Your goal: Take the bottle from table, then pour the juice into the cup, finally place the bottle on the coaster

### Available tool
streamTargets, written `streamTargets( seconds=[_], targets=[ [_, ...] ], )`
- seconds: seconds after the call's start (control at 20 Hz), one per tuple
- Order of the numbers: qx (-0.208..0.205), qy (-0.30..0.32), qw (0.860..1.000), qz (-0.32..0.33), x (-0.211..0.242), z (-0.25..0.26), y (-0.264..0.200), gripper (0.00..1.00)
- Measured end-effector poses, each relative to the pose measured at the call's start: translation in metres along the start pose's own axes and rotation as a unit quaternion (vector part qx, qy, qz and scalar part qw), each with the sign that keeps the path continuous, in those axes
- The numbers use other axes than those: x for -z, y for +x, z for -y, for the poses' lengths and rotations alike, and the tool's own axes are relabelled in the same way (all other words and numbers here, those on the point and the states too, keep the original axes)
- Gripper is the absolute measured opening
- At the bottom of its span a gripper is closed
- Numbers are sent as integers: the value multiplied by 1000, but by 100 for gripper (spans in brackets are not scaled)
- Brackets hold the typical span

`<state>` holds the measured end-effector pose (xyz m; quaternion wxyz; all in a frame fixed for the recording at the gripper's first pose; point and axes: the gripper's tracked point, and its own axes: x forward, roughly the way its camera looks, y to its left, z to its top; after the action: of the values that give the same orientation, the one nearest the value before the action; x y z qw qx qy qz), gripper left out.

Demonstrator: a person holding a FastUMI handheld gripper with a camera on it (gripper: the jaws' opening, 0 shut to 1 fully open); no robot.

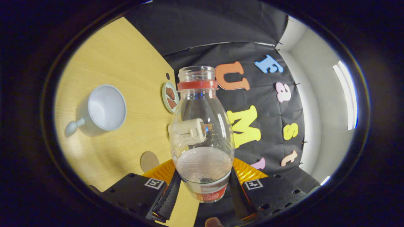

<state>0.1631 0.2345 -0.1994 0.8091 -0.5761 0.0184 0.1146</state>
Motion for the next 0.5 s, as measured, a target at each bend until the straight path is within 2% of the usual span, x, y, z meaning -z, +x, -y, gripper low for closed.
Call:
streamTargets(
  seconds=[0.15,0.25,0.35,0.5],
  targets=[
    [-26,110,994,9,2,3,-7,78],
    [-55,204,977,15,3,3,-14,78],
    [-81,298,951,22,0,8,-20,78],
    [-106,421,900,39,-3,27,-20,78]
  ],
)
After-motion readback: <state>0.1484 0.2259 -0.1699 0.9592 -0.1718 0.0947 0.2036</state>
